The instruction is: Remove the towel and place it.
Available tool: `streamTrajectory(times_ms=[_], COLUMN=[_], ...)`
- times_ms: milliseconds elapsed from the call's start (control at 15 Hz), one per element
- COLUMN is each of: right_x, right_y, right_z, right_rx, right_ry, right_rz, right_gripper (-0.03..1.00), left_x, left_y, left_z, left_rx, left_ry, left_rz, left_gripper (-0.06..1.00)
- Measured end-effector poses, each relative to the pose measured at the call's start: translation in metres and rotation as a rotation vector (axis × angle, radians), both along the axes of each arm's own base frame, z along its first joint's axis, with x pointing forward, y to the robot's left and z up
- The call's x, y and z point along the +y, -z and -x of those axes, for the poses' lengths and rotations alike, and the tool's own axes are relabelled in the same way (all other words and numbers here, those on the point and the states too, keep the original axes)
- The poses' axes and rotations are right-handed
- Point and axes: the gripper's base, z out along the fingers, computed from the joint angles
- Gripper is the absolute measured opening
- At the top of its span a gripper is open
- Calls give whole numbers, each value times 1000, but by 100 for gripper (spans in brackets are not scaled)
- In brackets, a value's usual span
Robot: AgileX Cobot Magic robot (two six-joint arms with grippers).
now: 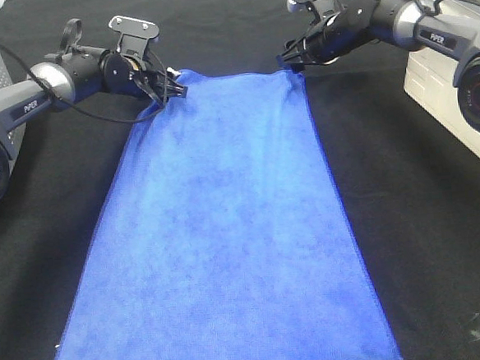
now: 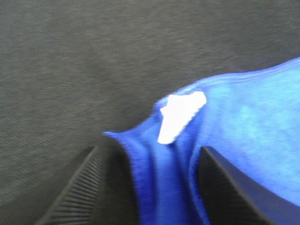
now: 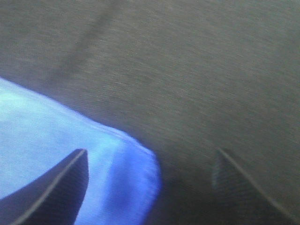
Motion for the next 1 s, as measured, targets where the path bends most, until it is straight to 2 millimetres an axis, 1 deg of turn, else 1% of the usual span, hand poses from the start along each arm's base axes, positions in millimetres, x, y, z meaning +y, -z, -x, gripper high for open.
streamTrajectory(times_ms=[267,333,533,667,733,800,933,1000], right_x=[-1,0,0,0,1,1,3,4], right_y=[2,3,-9,-23,-26,-28,-23,-20], right_z=[2,2,3,5,6,9,16,19], right_rx=[35,45,35,35,49,91,184,232], right_ry=[-4,-7,-10,-17,-24,-37,-64,-78], right_rz=[-3,-2,-5,-8,-8,-9,-5,-5], right_gripper=[73,73,73,73,73,73,73,73], left_x=[2,1,-1,-1,0,0,5,10], left_y=[-1,-5,-26,-40,-45,-51,-51,-51], left_z=[-1,-1,-1,0,1,3,4,3], left_rx=[-16,-20,-30,-15,4,23,48,59], left_ry=[8,5,-33,-39,-41,-41,-46,-65], left_rz=[-34,-26,80,95,92,80,54,63], left_gripper=[59,59,62,64,64,64,64,64])
